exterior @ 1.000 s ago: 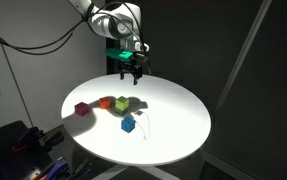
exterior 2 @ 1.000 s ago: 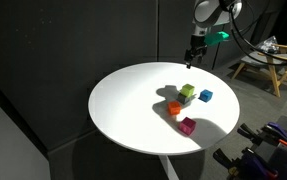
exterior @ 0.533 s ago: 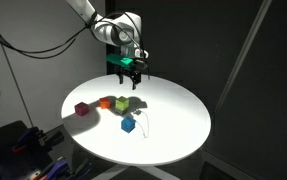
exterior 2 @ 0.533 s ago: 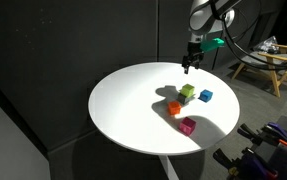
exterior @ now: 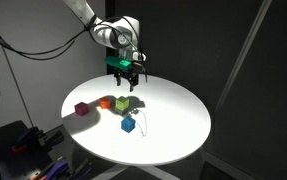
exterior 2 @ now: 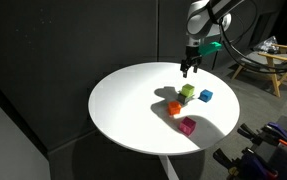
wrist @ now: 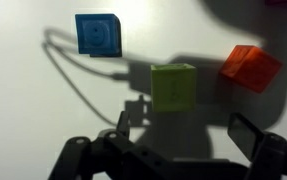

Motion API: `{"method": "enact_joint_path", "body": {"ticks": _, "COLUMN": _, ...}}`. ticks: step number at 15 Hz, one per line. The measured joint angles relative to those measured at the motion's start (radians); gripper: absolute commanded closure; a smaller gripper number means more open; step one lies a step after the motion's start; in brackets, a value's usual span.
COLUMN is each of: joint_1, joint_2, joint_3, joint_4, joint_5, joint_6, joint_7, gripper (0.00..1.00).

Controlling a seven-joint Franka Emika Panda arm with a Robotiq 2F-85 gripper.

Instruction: Move the green block from the gray one to the orange one

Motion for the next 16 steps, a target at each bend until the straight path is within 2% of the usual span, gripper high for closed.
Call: {"method": "enact_joint_path", "body": {"ticks": 16, "joint_1": 0.008, "joint_2": 0.036, "joint_3": 0.001, "joint_4": -0.003, "joint_5": -0.008, "joint_6": 0.015, "joint_7": 0.0, "gripper": 0.0}}
